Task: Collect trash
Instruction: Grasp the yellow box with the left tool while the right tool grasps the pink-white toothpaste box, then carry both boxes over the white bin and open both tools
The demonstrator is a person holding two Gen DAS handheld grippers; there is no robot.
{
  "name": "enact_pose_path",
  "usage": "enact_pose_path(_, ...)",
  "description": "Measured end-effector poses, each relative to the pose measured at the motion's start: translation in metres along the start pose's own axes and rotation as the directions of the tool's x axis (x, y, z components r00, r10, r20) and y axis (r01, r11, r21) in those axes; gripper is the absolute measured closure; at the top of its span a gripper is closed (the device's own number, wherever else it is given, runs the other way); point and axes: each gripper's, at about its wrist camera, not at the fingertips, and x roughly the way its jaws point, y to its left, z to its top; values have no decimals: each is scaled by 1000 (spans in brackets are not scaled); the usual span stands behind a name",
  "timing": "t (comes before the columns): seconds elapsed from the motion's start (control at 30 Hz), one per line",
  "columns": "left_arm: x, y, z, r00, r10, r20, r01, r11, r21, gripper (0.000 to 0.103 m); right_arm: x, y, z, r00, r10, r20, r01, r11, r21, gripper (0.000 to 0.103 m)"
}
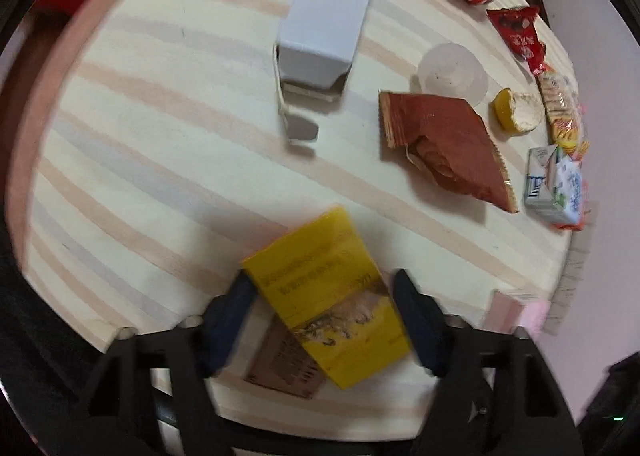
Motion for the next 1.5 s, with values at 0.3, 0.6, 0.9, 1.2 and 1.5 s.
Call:
enact_pose_path(0.3, -26, -27, 6, 978, 159, 132, -206, 810, 549, 56, -3, 37, -4, 998, -33, 56, 36, 998, -55, 47)
enact_pose_path(0.6, -24, 25, 37, 999, 51, 0, -47, 919, 392, 41, 1, 67, -42, 999, 35, 8, -35, 999, 10, 46)
enact_pose_path(0.9, -8, -4, 49, 999, -12, -45, 24, 963, 268, 32, -11, 47, -54, 995, -62, 83, 54, 994, 96, 46)
enact_pose_path(1.2, -17, -39, 25, 985, 129, 117, -166, 898, 407, 46, -16, 26, -60, 996, 3, 91, -16, 990, 142, 45)
enact_pose_path(1.5, -26, -5, 39, 958, 218, 183, -280, 843, 459, 47, -12, 62, -52, 995, 24, 99, -28, 999, 40, 50)
